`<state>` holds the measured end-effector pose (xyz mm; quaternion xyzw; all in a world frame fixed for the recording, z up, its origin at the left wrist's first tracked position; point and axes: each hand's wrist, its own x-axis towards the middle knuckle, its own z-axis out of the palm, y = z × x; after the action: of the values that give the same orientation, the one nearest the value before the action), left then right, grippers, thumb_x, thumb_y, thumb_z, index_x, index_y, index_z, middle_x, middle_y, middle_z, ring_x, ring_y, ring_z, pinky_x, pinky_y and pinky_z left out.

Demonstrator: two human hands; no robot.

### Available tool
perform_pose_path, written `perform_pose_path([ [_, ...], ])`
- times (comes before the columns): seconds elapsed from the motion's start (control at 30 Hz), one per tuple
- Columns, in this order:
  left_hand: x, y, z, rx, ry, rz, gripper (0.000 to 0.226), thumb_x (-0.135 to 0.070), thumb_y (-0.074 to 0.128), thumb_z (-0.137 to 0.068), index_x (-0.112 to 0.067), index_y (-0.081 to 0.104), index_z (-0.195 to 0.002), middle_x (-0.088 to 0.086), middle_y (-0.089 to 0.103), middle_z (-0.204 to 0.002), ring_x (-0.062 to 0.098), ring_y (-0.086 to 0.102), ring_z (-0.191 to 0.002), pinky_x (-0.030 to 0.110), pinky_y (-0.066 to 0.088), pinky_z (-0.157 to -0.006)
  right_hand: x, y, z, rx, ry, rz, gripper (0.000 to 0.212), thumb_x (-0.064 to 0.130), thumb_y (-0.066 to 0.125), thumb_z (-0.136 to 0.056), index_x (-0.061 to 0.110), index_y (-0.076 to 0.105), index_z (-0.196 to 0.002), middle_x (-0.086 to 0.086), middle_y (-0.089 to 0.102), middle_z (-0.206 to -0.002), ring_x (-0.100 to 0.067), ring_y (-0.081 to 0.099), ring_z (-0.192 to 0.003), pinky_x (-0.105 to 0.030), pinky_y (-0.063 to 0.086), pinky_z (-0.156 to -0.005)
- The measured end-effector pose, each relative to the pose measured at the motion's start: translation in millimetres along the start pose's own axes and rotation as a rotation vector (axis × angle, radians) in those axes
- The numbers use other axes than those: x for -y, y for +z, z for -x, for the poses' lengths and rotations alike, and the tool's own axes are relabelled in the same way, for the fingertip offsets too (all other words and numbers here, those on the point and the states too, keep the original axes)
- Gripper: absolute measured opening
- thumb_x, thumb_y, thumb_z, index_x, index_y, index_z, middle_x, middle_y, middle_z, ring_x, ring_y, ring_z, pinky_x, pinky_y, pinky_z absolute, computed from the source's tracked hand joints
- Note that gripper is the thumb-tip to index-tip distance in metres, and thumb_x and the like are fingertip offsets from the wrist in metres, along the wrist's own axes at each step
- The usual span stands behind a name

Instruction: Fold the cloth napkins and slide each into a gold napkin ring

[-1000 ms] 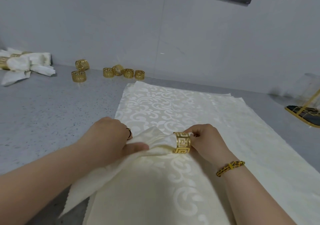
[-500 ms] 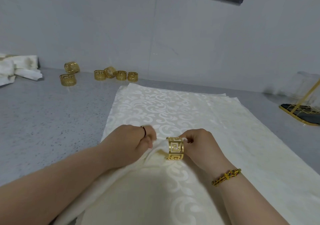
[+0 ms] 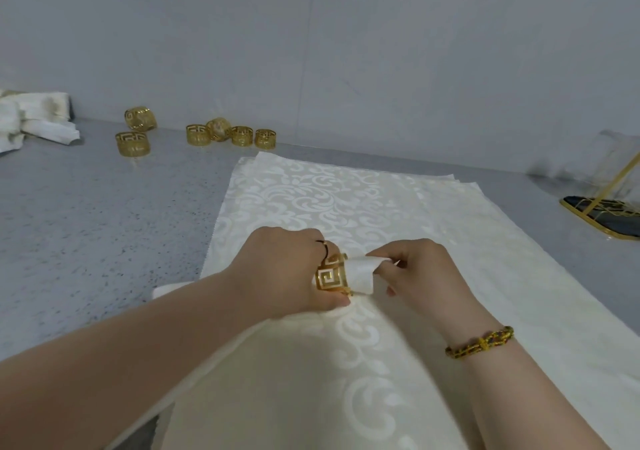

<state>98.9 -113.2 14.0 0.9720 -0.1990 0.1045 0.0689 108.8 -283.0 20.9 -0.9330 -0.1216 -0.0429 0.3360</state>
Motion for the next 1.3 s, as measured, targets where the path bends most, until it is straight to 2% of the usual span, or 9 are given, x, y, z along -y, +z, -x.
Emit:
perform_pose_path([
  [0.27,6,5,10,-0.062,-0.095,0.088,0.088,-0.076,0.015,-0.041,-0.041,0.055,-0.111,-0.018,0.055,-0.11,0.002,0.056,-0.093,0.017,0.042,-0.076,-19,-24,20,0.253,0.039,0.084,0.033,0.013,0.059,-0.085,0.033,0.059,-0.058,0.019,0.057,-0.048,0.007,0.051,-0.049,-0.006,0.038,-0.051],
  [0.37,4,6,10,-0.036,-0.097,0.092,0.072,-0.079,0.032,-0.055,-0.042,0.053,-0.113,-0.017,0.056,-0.11,0.002,0.056,-0.093,0.018,0.04,-0.075,-6,-35,18,0.306,-0.004,0.142,0.007,0.023,0.062,-0.085,0.03,0.062,-0.087,0.014,0.058,-0.081,0.006,0.051,-0.064,-0.006,0.039,-0.06],
  [0.5,2,6,11,-0.048,-0.082,0.087,0.051,-0.071,0.048,-0.071,-0.041,0.053,-0.112,-0.015,0.057,-0.108,0.003,0.055,-0.093,0.021,0.04,-0.074,25,-20,-1,0.23,-0.063,0.019,0.055,0.039,0.065,-0.077,0.029,0.043,-0.127,0.012,0.05,-0.107,-0.002,0.049,-0.082,-0.006,0.036,-0.068],
  [0.7,11,6,12,0.086,-0.052,0.43,0.065,-0.075,0.043,-0.049,-0.045,0.057,-0.104,-0.024,0.053,-0.106,-0.003,0.043,-0.1,0.013,0.036,-0.085,30,12,-13,0.37,-0.007,-0.076,0.036,0.03,0.065,-0.081,0.022,0.05,-0.113,0.011,0.053,-0.092,0.002,0.049,-0.07,-0.011,0.039,-0.064],
  [0.77,15,5,13,0.076,-0.098,0.694,0.039,-0.061,0.054,-0.066,-0.049,0.051,-0.103,-0.034,0.041,-0.111,-0.009,0.035,-0.114,0.004,0.026,-0.09,22,12,-10,0.358,0.037,-0.176,0.04,0.029,0.068,-0.078,0.024,0.049,-0.113,0.013,0.052,-0.086,0.001,0.05,-0.069,-0.01,0.039,-0.062],
  [0.83,23,8,11,-0.068,-0.213,0.837,0.023,-0.024,0.051,-0.09,-0.035,0.052,-0.11,-0.022,0.043,-0.12,-0.002,0.037,-0.119,-0.005,0.024,-0.087,16,14,-8,0.338,0.073,-0.259,0.046,0.028,0.07,-0.077,0.025,0.047,-0.116,0.011,0.052,-0.088,-0.001,0.052,-0.073,-0.01,0.04,-0.065],
  [0.9,28,11,10,-0.074,-0.278,0.693,0.035,-0.014,0.043,-0.094,-0.022,0.048,-0.127,-0.008,0.045,-0.129,0.005,0.04,-0.116,-0.003,0.027,-0.084,11,16,-6,0.318,0.081,-0.292,0.04,0.027,0.071,-0.076,0.027,0.049,-0.11,0.009,0.055,-0.091,-0.004,0.053,-0.076,-0.014,0.042,-0.072],
  [1.03,27,13,10,0.067,-0.305,0.307,0.054,-0.033,0.048,-0.09,-0.02,0.032,-0.14,-0.005,0.044,-0.133,0.013,0.04,-0.122,0.018,0.029,-0.097,6,18,-2,0.28,0.072,-0.381,0.021,0.023,0.073,-0.075,0.026,0.057,-0.089,0.005,0.061,-0.088,-0.008,0.055,-0.075,-0.019,0.046,-0.072],
  [1.3,31,6,17,0.092,-0.374,0.113,0.039,-0.056,0.045,-0.087,-0.021,0.05,-0.104,-0.007,0.054,-0.09,0.013,0.05,-0.088,0.023,0.033,-0.077,9,22,0,0.198,0.006,-0.401,0.025,0.021,0.075,-0.071,0.033,0.056,-0.082,0.014,0.055,-0.078,-0.001,0.051,-0.068,-0.008,0.04,-0.064],
])
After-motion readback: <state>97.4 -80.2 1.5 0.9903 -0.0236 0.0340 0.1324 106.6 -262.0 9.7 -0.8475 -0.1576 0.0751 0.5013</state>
